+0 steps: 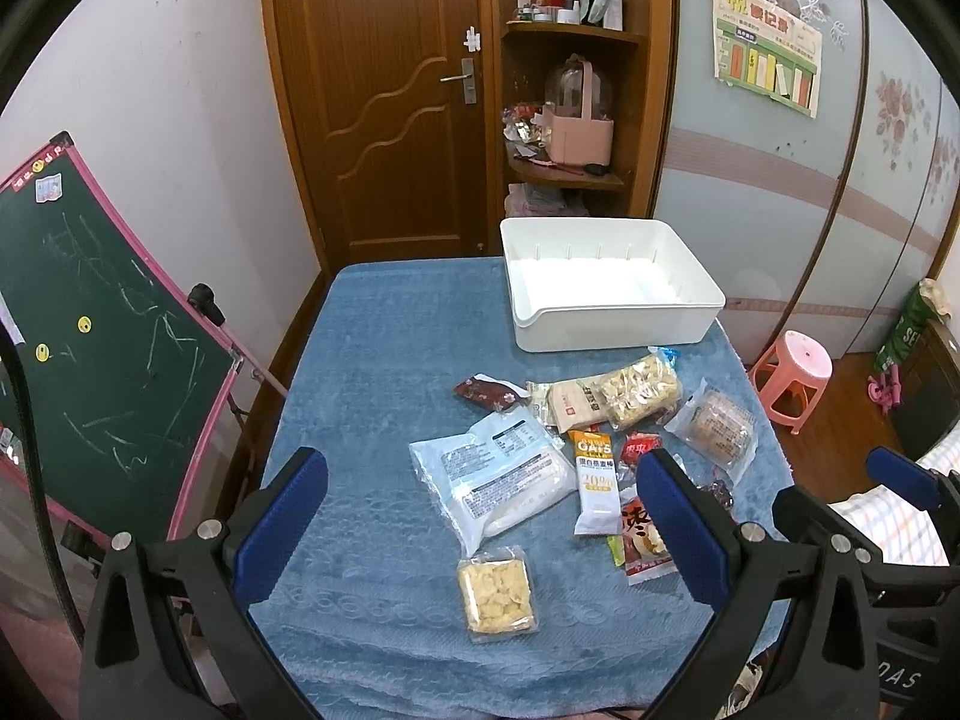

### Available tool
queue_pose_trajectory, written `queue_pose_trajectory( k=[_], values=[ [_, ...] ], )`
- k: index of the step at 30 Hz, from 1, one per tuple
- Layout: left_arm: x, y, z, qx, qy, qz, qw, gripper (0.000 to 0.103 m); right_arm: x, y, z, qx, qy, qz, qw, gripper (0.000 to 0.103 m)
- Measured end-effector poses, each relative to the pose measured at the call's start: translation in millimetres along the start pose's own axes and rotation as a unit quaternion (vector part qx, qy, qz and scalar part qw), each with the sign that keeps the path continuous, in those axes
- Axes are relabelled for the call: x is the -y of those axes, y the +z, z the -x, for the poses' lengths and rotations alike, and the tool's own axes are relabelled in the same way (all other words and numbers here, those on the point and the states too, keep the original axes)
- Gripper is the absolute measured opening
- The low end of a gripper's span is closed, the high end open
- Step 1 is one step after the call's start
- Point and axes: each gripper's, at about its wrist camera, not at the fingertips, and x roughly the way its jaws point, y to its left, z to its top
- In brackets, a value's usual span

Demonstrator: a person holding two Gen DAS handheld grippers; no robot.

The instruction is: Organize snacks

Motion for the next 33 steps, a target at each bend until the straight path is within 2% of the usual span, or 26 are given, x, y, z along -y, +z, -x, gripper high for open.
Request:
queue_pose_trajectory(
  k=[21, 33],
  values=[
    [-8.4, 0.6, 9.1, 0.011, -0.008, 0.01, 0.9999, 0.102, 0.4, 2.3, 8.3, 0.011, 0.002, 0.002, 1.0, 0.097],
    [-12.7, 12.4, 14.7, 0.02, -0.001, 0.022, 0.9996, 0.102, 2.0, 16.9, 24.6, 0.041, -0.013, 0.017, 0.999, 0.097]
  ],
)
